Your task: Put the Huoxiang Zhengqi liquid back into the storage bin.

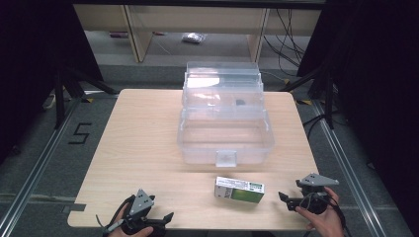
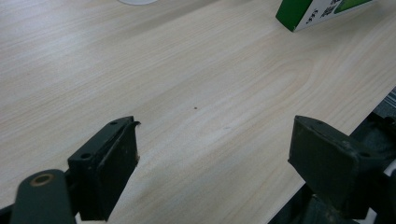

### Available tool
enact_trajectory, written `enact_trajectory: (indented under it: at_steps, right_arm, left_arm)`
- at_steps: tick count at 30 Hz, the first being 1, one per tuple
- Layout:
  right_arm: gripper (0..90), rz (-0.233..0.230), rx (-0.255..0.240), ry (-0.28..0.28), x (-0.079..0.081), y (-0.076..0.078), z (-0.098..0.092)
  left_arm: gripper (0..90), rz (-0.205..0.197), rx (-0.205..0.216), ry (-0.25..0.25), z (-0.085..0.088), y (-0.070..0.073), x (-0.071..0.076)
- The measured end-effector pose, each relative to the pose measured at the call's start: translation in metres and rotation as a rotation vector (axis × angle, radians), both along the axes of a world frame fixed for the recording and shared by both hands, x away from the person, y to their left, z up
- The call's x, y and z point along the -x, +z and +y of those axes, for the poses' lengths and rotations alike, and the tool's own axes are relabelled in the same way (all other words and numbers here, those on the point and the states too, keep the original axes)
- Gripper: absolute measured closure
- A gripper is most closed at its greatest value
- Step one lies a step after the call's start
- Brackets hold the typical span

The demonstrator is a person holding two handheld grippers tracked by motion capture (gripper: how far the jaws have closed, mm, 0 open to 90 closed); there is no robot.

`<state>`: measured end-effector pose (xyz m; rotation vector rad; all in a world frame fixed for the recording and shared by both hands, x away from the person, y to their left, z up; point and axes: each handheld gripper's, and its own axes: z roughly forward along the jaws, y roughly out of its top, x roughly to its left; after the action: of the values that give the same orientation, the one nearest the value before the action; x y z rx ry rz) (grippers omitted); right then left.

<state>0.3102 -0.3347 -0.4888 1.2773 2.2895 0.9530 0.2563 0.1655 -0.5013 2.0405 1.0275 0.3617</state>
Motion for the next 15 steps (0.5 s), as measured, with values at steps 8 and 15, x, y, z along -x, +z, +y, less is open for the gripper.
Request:
enact_trajectory:
  at_steps: [8,15]
  right_arm:
    - [19.5,0.048,-0.022,-0.009,0.004,0.007,0.004]
    - [18.6,0.057,0.017,0.070,0.013,0.026,0.009]
  left_arm:
    - [14.9,0.002,0.001,0.004,0.000,-0.001,-0.001]
    - [14.9,0.006,-0.001,0.016,0.001,-0.001,-0.001]
